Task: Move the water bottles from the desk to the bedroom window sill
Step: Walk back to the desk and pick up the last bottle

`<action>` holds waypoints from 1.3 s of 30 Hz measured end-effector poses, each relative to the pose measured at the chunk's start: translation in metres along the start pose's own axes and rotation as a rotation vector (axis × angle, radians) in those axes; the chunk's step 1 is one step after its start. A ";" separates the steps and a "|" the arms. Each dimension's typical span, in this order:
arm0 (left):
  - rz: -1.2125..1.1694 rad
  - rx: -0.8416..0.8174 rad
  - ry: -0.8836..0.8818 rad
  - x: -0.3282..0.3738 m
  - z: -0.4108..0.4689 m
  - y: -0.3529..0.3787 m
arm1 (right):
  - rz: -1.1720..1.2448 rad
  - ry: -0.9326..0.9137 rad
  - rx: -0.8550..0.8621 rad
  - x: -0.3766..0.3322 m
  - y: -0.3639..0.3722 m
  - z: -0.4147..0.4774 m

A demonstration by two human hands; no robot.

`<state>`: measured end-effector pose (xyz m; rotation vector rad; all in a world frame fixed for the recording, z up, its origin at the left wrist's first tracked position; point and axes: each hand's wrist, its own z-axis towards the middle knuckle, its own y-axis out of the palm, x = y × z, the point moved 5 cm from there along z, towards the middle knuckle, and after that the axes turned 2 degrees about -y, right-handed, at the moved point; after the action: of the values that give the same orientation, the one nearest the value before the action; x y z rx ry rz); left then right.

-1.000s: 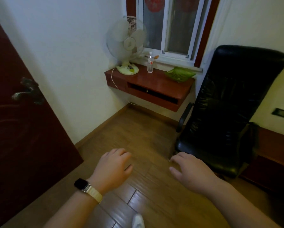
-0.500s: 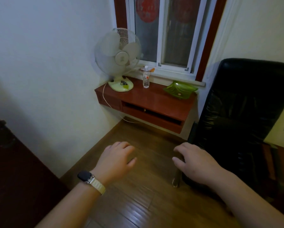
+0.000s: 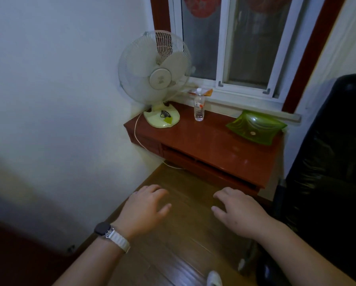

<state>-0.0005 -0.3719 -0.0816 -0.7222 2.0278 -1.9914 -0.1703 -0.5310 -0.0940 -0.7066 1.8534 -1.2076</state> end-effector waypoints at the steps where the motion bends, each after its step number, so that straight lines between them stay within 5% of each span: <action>1: -0.014 -0.006 -0.004 0.000 0.021 -0.004 | 0.002 -0.002 -0.010 0.007 -0.010 0.017; 13: -0.145 -0.015 0.010 0.000 0.213 -0.031 | 0.004 0.021 0.045 0.085 -0.106 0.166; 31: -0.191 -0.087 0.160 -0.117 0.499 0.009 | 0.051 0.245 -0.022 0.128 -0.110 0.410; 39: -0.429 -0.132 0.193 -0.149 0.609 0.017 | 0.531 0.516 0.048 0.157 -0.105 0.498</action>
<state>0.4132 -0.8353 -0.1666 -1.1133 2.2866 -2.2415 0.1732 -0.9333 -0.1603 0.1562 2.2216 -1.1286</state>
